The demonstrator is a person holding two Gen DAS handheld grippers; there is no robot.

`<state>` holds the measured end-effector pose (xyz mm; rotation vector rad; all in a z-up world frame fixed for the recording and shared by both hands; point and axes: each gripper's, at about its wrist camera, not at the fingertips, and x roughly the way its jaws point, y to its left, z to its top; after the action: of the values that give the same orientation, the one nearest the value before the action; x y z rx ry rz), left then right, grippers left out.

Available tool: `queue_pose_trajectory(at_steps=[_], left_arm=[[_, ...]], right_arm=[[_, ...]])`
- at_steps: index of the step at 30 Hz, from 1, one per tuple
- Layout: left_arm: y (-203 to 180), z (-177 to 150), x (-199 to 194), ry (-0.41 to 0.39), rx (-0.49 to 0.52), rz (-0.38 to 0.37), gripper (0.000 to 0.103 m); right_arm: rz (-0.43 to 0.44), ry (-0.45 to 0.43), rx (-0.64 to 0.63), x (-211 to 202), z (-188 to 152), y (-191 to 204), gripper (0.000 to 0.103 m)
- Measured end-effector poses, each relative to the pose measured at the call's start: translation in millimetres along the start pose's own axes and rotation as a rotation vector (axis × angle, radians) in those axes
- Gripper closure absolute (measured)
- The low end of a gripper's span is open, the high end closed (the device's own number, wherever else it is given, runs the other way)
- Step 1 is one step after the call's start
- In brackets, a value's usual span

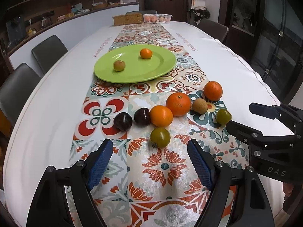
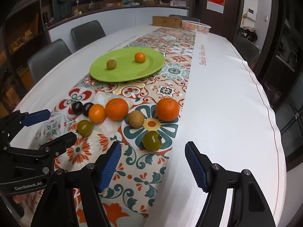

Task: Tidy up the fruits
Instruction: 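Withdraw both tools from the plate back toward the fruit row, then grasp a green fruit with the left tool while the right tool grasps another green fruit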

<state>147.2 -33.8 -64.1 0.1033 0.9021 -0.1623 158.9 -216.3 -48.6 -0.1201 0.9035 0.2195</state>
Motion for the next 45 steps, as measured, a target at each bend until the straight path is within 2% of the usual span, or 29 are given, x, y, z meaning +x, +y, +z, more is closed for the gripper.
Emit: queue_pose_trajectory(at_steps=[5, 9, 23, 27, 30, 45], left_arm=[[-1, 3, 10, 0.009, 0.007, -0.002, 0.028], [-1, 5, 18, 0.021, 0.004, -0.021, 0.035], [-1, 7, 32, 0.063, -0.017, -0.067, 0.067], [-1, 8, 33, 0.074, -0.027, -0.080, 0.075], [-1, 8, 33, 0.078, -0.027, -0.082, 0.075], [-4, 10, 11, 0.035, -0.024, -0.094, 0.076]], right_arm=[[0.004, 0.023, -0.002, 12, 2, -1, 0.033], [0.005, 0.030, -0.006, 18, 4, -1, 0.034], [0.046, 0.068, 0.000, 36, 8, 0, 0.057], [0.049, 0.078, 0.003, 38, 8, 0, 0.069], [0.049, 0.081, 0.004, 39, 8, -1, 0.074], [0.064, 0.042, 0.003, 18, 9, 2, 0.074]])
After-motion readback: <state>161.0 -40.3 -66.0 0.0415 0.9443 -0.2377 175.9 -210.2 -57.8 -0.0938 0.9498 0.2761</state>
